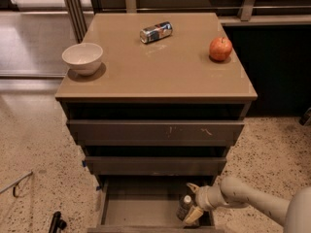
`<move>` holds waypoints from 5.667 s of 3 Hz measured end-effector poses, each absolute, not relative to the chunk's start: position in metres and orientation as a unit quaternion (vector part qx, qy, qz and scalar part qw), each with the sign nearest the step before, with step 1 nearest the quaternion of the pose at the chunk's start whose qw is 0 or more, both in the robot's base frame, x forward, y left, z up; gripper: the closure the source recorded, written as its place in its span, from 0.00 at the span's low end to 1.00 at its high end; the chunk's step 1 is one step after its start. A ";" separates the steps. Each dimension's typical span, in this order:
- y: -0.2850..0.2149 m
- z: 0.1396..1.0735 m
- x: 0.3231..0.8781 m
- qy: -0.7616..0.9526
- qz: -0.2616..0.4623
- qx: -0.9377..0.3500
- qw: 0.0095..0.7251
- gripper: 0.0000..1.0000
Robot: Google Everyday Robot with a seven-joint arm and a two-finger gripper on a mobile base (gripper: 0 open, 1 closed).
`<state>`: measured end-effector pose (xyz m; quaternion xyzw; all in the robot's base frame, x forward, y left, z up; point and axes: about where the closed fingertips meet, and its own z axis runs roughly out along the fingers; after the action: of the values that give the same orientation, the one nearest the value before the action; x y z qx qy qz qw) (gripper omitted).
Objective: Pick blue plastic bottle from bottom drawer and place on counter
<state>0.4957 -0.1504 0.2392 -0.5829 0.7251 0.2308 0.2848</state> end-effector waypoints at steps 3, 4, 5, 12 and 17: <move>-0.150 0.238 0.496 0.725 0.232 -0.583 0.285 0.73; -0.149 0.241 0.496 0.725 0.232 -0.583 0.284 1.00; -0.142 0.272 0.492 0.727 0.238 -0.584 0.273 1.00; -0.102 0.659 0.496 0.755 0.233 -0.552 0.268 1.00; -0.092 0.965 0.520 0.758 0.185 -0.553 0.291 1.00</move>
Offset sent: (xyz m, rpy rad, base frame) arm 0.0002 0.0006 -0.0010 0.0019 0.0012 0.0001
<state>0.5204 -0.0918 0.9654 -0.5532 0.7581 0.1852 0.2913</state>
